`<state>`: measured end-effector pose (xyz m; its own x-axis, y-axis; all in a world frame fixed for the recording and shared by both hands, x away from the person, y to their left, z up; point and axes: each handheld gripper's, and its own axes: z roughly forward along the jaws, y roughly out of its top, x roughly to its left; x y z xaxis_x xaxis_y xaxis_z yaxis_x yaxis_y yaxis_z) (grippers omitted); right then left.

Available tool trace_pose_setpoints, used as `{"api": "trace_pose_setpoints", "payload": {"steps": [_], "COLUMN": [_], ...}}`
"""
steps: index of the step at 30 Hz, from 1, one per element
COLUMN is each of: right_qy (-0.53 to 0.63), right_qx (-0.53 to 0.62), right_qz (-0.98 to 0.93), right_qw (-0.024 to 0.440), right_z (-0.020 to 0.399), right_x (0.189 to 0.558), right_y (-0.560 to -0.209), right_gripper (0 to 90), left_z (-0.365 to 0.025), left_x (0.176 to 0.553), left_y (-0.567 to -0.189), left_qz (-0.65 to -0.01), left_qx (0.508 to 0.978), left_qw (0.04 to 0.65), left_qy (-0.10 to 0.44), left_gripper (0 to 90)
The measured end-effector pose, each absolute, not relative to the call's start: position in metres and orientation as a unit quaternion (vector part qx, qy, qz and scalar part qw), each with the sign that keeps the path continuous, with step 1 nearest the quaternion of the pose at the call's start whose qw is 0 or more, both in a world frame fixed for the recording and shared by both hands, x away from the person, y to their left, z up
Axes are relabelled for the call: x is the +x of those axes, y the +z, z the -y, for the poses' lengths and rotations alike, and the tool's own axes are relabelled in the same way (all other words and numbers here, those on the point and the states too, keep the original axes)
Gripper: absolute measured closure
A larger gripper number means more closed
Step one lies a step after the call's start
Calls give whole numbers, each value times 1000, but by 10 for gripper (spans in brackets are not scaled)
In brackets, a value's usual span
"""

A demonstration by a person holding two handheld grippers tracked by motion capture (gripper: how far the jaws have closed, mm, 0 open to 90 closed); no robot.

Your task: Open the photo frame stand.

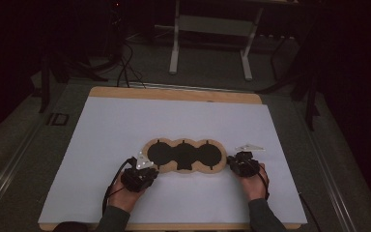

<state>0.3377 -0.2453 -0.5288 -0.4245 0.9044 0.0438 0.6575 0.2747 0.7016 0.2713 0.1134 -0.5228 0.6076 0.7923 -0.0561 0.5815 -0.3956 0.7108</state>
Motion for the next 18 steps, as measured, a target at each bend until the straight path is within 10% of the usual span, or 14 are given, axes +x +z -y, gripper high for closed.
{"api": "trace_pose_setpoints", "payload": {"steps": [18], "right_qy": [332], "right_qx": [478], "right_qz": [-791], "right_qw": [187], "right_z": [242], "right_x": [331], "right_y": [-512], "right_gripper": [705], "left_z": [-111], "left_x": [269], "left_y": [-513], "left_qz": [-386], "left_qx": [820], "left_qw": [394], "left_qy": [154], "left_gripper": [685]}}
